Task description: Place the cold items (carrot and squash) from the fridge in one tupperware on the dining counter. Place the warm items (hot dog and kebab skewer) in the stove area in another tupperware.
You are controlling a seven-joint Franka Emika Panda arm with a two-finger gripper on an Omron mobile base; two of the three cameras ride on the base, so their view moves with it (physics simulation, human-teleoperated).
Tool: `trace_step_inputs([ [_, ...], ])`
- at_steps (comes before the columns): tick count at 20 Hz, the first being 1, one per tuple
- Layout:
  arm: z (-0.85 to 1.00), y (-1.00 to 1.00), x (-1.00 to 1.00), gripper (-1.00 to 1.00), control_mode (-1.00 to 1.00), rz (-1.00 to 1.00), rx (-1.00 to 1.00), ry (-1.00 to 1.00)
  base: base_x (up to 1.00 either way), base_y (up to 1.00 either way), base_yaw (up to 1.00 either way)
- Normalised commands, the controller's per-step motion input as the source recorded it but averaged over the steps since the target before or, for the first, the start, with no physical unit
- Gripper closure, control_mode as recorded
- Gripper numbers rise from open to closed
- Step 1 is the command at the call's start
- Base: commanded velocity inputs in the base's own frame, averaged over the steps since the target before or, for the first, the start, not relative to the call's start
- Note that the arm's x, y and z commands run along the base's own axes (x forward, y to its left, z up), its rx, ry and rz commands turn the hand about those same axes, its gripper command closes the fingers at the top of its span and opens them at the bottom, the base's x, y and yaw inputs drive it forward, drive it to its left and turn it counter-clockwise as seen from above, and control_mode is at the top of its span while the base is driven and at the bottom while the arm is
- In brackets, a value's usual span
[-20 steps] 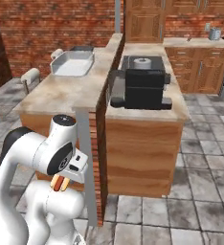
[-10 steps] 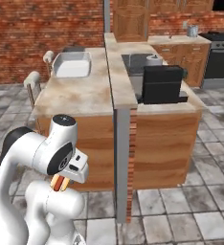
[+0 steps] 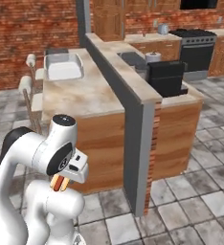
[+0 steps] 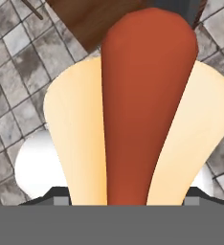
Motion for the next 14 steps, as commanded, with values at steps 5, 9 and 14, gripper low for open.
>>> trace_step_inputs([
  [5, 0.0, 0.0, 0.0, 1.0, 1.0, 0.0, 0.0, 0.0, 0.46, 0.88, -0.32],
  [9, 0.0, 0.0, 0.0, 1.0, 1.0, 0.0, 0.0, 0.0, 0.53, 0.84, -0.33],
  [14, 0.0, 0.0, 0.0, 1.0, 1.0, 0.0, 0.0, 0.0, 0.23, 0.85, -0.33],
])
